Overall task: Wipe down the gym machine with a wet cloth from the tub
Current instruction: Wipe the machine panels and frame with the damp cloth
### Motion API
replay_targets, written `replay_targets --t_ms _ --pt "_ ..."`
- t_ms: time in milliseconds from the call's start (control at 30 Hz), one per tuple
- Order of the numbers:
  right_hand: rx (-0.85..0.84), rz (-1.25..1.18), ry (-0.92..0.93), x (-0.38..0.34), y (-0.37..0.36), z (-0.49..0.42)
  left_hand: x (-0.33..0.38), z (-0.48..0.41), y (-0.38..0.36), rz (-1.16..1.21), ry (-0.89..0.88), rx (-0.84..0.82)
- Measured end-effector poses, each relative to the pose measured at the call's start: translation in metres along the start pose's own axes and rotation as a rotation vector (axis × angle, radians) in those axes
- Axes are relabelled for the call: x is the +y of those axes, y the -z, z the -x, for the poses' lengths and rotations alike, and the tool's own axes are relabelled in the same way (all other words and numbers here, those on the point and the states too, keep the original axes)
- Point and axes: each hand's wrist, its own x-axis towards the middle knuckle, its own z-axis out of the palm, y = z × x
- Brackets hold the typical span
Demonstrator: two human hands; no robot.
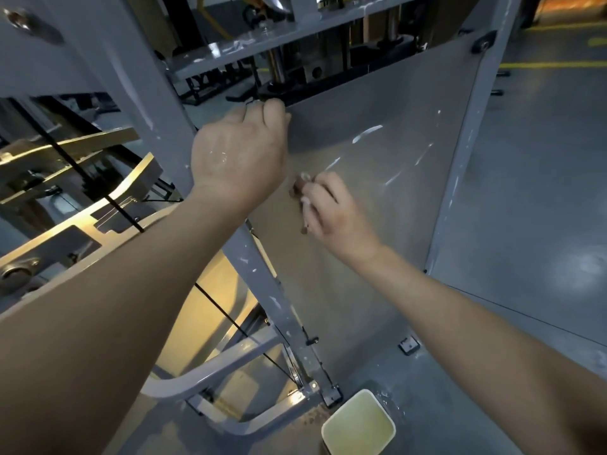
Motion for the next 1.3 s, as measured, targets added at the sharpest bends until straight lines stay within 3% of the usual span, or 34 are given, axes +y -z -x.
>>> replay_targets --t_ms 67,233,400,567,700,867,1033,1200,1233,1300 --pt "0.077 -0.012 -0.05 -0.001 -0.007 0.001 0.001 -0.001 0.0 0.004 0.003 -0.01" --pt "-0.127 0.029 0.039 0.005 -0.007 0.028 0.001 0.0 0.001 -0.038 0.014 0.01" --pt "0.103 -0.021 -0.107 0.004 0.0 -0.005 0.003 -0.002 0.003 0.099 0.043 -0.009" --pt "-0.117 0.027 0.005 0.003 0.001 0.016 0.003 -0.001 0.002 0.14 0.034 -0.001" --pt "0.178 -0.015 -0.109 0.005 0.009 -0.021 0.004 -0.002 0.0 0.106 0.039 0.019" --pt "-0.116 0.046 0.028 0.007 0.003 0.017 0.002 -0.002 0.0 0.084 0.049 0.011" --pt "0.2 -0.023 -0.085 0.005 0.013 -0.026 0.005 -0.002 0.001 0.093 0.053 0.008" --pt "-0.193 0.069 0.103 0.008 0.001 0.021 0.005 -0.002 0.002 0.063 0.048 0.0" --pt "-0.178 0.074 0.099 0.015 0.004 0.011 0.006 -0.002 0.0 0.076 0.044 0.006" --pt "0.005 0.064 0.038 0.017 0.012 -0.018 0.006 -0.002 0.0 0.094 0.048 0.002"
